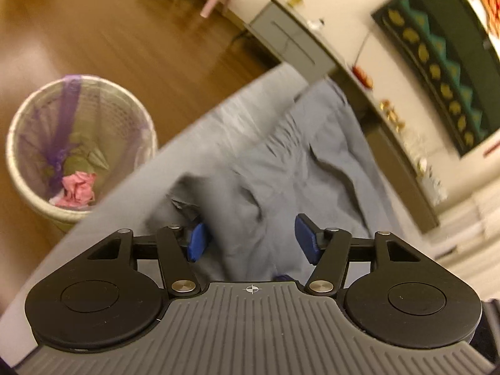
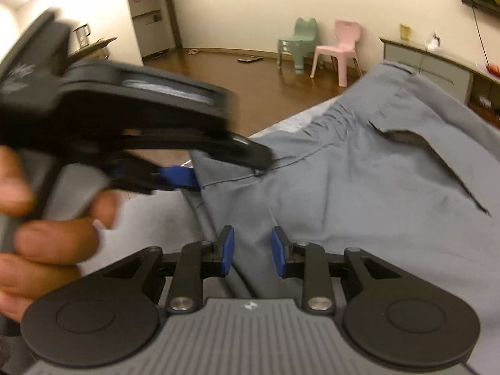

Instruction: Fold clothes

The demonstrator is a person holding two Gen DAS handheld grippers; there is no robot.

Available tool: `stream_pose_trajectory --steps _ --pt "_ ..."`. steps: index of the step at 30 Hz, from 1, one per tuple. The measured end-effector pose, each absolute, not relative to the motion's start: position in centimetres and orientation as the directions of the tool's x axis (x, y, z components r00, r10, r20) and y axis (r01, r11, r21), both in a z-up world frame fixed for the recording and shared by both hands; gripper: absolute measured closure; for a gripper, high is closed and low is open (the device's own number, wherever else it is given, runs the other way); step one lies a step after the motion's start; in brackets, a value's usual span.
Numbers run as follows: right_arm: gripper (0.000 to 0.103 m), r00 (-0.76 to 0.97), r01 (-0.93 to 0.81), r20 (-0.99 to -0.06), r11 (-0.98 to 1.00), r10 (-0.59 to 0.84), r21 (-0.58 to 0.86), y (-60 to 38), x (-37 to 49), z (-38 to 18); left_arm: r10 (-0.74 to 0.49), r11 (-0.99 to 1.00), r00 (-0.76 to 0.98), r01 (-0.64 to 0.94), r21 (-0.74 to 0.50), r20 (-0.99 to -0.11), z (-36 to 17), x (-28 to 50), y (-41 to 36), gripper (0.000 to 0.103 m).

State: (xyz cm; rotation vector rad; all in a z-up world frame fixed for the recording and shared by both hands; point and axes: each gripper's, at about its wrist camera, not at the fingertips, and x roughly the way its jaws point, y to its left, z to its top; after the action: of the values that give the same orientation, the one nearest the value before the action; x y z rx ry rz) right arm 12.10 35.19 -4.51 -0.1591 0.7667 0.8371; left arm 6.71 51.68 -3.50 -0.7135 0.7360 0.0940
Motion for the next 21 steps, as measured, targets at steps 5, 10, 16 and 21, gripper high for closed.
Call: stream_pose_trajectory --steps 5,10,16,21 --pt "0.076 0.417 -0.716 -0.621 0.661 0.663 0.225 32.9 11.5 -3.3 -0.293 0.661 0.785 -0.246 -0.709 -0.545 -4.5 6.7 52.8 0.103" --pt "0.073 0.47 -0.657 -0.524 0.678 0.71 0.33 28.6 12.0 -2.0 -0.463 0.262 0.845 -0.16 -0.952 -0.269 -8.8 4.9 57.2 0.103" --pt "0.073 0.488 -0.571 -0.647 0.775 0.586 0.272 24.8 13.1 -3.7 -0.46 0.279 0.815 -0.245 -0.929 -0.353 -10.8 4.9 58.1 0.103" --pt "0.075 0.476 -0.631 -0.7 0.761 0.532 0.149 22.4 12.0 -4.6 -0.268 0.537 0.779 -0.368 -0.759 -0.567 -6.5 3.3 57.5 0.078"
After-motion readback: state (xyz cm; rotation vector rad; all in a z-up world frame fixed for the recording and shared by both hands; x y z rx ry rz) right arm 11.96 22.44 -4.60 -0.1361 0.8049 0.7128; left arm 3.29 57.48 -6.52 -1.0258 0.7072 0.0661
